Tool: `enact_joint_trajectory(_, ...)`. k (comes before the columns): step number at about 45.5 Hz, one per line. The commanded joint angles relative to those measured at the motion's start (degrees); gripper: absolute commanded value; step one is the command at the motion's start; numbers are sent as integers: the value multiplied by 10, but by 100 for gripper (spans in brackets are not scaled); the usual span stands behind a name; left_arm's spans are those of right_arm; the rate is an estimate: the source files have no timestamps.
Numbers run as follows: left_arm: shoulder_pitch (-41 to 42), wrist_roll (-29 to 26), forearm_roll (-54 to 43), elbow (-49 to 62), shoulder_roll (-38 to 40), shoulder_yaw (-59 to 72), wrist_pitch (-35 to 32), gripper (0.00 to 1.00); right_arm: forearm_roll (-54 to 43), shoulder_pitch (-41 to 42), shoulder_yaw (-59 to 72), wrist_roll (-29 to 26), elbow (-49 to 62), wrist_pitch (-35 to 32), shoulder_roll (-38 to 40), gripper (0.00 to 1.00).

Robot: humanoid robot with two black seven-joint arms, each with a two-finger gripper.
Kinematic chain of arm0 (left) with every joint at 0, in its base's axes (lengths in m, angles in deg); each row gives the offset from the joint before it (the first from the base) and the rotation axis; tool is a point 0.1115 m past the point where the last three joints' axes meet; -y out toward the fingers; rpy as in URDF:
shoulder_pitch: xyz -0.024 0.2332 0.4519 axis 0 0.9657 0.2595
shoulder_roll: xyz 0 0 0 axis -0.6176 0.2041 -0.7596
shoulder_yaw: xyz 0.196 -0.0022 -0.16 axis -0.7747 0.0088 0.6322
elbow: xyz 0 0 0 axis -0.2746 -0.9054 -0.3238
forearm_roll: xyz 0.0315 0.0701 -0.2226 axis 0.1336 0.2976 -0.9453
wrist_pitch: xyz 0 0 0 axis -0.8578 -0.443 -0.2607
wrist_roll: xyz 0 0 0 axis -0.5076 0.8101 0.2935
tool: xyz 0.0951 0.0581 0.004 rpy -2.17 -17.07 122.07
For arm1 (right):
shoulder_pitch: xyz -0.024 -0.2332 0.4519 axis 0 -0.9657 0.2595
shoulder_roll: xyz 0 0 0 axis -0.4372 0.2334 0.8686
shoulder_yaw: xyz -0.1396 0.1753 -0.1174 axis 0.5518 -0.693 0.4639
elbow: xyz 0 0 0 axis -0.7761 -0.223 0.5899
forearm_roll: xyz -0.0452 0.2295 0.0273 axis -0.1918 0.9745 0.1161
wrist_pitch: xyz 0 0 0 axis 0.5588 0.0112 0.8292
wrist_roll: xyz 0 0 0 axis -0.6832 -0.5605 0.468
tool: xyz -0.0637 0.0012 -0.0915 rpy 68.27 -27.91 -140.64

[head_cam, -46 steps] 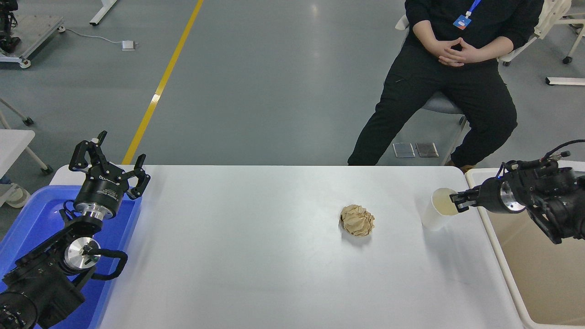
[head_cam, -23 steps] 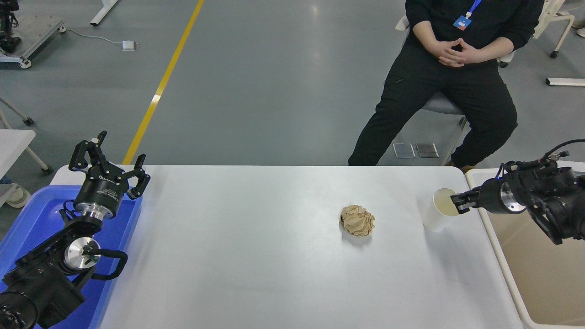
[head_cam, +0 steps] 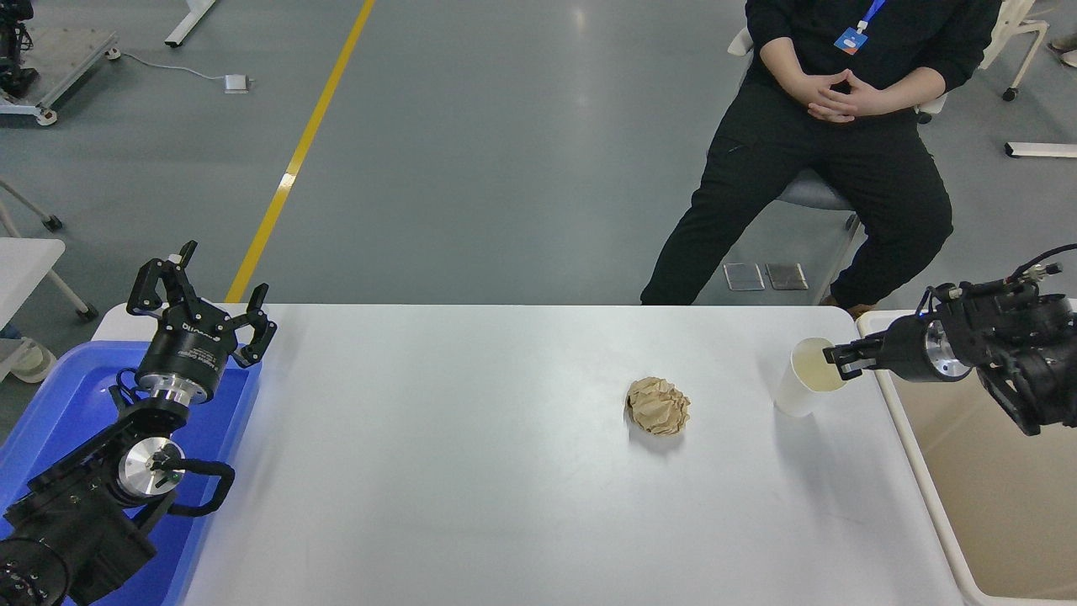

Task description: Clean the table surface

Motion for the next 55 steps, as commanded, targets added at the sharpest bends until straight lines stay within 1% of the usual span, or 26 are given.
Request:
enact_joint_trajectory(1, 0, 0, 0, 1, 0, 0, 0, 100, 5, 35, -2, 55, 0, -23, 31, 0)
enact_joint_trajectory(10, 0, 0, 0, 0, 0, 0, 0, 100, 39, 72, -1, 55, 3, -47, 72, 0)
enact_joint_trajectory(20, 0, 0, 0, 0, 0, 1, 0, 100, 51, 113, -2, 55, 3, -62, 102, 0)
enact_joint_trajectory(38, 0, 0, 0, 1, 0, 0, 0, 100, 61, 177, 0, 55, -2, -114, 125, 0)
enact_joint_trajectory(46, 0, 0, 0, 1, 0, 0, 0, 100, 62, 156, 1, 55, 24, -115, 128, 0)
enact_joint_trajectory(52, 0, 0, 0, 1, 0, 0, 0, 100, 66, 98, -2, 55, 103, -115, 126, 0)
enact_joint_trajectory(55, 0, 0, 0, 1, 0, 0, 0, 100, 84, 68, -2, 55, 132, -115, 125, 0)
